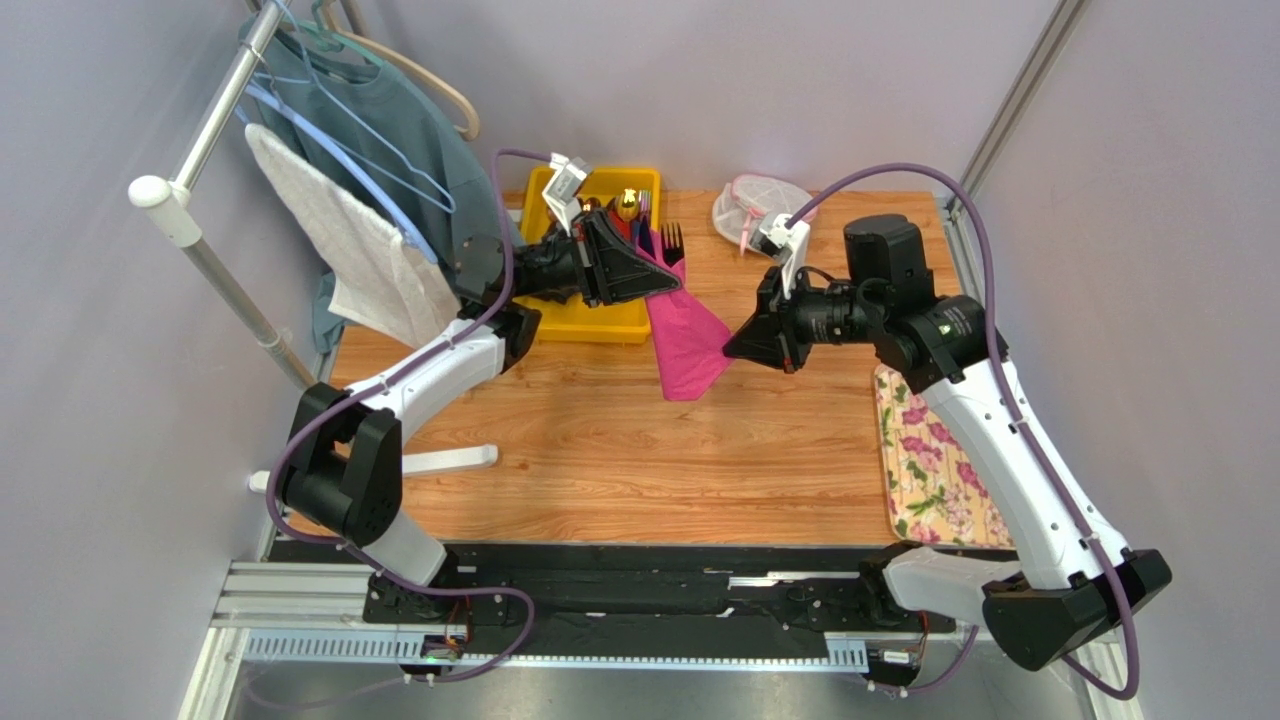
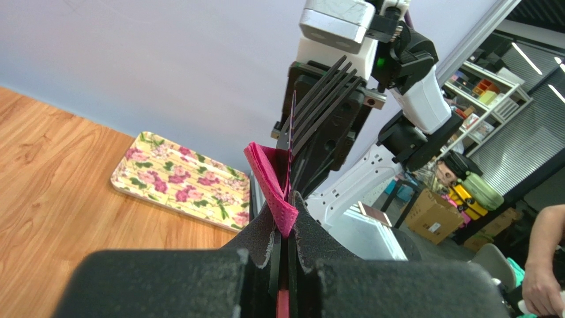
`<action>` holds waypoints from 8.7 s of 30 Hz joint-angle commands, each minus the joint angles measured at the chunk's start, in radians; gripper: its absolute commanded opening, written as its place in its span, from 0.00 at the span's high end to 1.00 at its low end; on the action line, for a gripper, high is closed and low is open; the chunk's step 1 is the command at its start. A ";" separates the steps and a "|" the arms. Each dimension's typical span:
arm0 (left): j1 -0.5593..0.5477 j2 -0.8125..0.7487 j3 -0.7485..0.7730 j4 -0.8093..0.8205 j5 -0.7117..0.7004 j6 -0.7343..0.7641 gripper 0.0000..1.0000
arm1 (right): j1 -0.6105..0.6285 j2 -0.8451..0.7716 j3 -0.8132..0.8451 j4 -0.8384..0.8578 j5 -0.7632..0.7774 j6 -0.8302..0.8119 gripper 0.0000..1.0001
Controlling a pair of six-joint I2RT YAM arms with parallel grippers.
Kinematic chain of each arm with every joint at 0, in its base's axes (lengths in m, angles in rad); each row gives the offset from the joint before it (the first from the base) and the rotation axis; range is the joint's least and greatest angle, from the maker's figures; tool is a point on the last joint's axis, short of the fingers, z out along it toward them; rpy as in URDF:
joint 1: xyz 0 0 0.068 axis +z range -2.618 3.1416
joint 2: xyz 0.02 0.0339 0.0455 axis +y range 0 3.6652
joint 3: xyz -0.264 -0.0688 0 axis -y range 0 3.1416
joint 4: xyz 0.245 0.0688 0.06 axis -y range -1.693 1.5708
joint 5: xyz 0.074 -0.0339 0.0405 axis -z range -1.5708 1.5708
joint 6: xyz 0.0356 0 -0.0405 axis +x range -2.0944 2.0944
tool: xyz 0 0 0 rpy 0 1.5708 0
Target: Place the utensils on the paper napkin and roll it up
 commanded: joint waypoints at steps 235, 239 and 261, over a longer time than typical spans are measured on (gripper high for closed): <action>-0.028 0.028 0.096 -0.180 -0.148 0.008 1.00 | -0.053 0.055 -0.104 0.537 -0.043 0.464 0.45; -0.028 0.023 0.087 -0.165 -0.142 0.006 1.00 | -0.113 0.095 -0.029 0.565 -0.076 0.534 0.44; -0.061 0.035 0.110 -0.123 -0.114 0.002 1.00 | -0.144 0.202 0.017 0.815 -0.205 0.802 0.63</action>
